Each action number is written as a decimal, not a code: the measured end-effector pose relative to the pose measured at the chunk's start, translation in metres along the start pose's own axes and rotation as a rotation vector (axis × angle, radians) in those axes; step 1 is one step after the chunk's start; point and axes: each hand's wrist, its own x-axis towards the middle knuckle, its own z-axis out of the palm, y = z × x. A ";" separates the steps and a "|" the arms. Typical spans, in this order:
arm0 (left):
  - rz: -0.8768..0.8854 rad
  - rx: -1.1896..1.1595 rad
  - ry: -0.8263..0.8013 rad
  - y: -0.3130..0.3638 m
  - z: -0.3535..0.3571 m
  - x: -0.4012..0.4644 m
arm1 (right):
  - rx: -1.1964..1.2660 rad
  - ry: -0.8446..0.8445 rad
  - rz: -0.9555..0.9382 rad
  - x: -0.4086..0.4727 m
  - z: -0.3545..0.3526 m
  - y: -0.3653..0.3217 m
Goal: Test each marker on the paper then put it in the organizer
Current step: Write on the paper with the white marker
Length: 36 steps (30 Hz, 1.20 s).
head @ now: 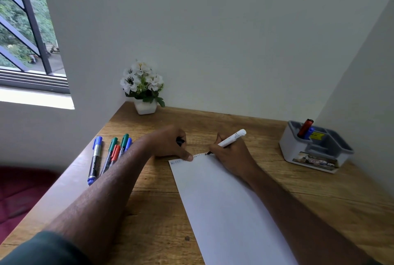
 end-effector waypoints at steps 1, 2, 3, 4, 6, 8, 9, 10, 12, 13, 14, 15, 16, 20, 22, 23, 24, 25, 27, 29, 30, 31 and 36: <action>-0.001 0.000 0.000 0.000 0.000 0.000 | -0.006 0.001 -0.001 0.000 0.000 0.000; -0.001 -0.002 0.000 0.000 -0.001 0.000 | -0.013 0.001 -0.003 0.001 0.001 0.000; 0.000 -0.004 0.000 0.001 -0.001 -0.001 | -0.018 0.002 -0.007 0.001 0.001 0.000; 0.001 -0.005 0.001 0.002 -0.001 -0.002 | -0.018 0.004 -0.010 0.002 0.001 0.001; 0.004 -0.009 0.004 0.003 0.000 -0.002 | -0.008 0.006 -0.020 0.001 0.000 0.002; 0.006 -0.011 0.005 0.001 0.000 -0.002 | -0.011 0.008 -0.027 0.001 0.000 0.002; 0.004 -0.011 0.004 0.001 0.000 -0.002 | -0.015 0.012 -0.023 0.001 0.000 0.002; 0.002 -0.009 0.002 0.000 0.000 -0.001 | -0.020 0.020 -0.016 0.002 0.000 0.003; 0.002 -0.008 -0.005 0.000 0.000 0.000 | -0.028 0.034 -0.005 0.002 0.000 0.004; 0.005 -0.011 -0.006 0.000 0.000 0.000 | -0.029 0.031 -0.002 0.002 0.000 0.004; 0.008 -0.013 -0.004 0.000 0.000 -0.001 | -0.028 0.023 -0.002 0.002 0.000 0.004; 0.010 -0.013 -0.003 0.000 0.000 -0.001 | -0.026 0.019 -0.002 0.002 0.000 0.004; 0.011 -0.012 -0.003 0.000 0.000 -0.001 | -0.021 0.024 -0.001 0.001 -0.001 0.003; 0.028 -0.014 0.006 0.000 0.000 -0.001 | 0.005 0.056 0.007 0.001 -0.001 0.002; 0.028 -0.004 0.009 -0.001 0.000 -0.002 | -0.004 0.053 0.017 0.001 0.000 0.001; 0.027 0.000 0.009 -0.001 0.000 -0.002 | -0.004 0.046 0.017 0.000 0.000 0.002; 0.027 0.002 0.007 0.000 0.000 -0.002 | -0.003 0.040 0.015 0.000 0.000 0.002; 0.029 0.002 0.006 0.000 0.000 -0.001 | -0.001 0.040 0.016 0.000 -0.001 0.002; 0.032 -0.001 0.005 0.000 0.000 -0.001 | 0.010 0.052 0.023 0.000 -0.002 0.003; 0.026 0.002 0.004 0.000 0.000 -0.002 | 0.005 0.057 0.020 0.001 -0.002 0.002; 0.022 0.003 0.002 0.000 0.000 -0.002 | -0.002 0.056 0.010 0.001 -0.001 0.002; 0.019 0.002 -0.001 0.000 -0.001 -0.002 | -0.005 0.058 0.005 0.001 -0.001 0.002; 0.022 -0.006 -0.004 0.000 0.000 -0.002 | -0.009 0.071 0.016 0.002 -0.001 0.003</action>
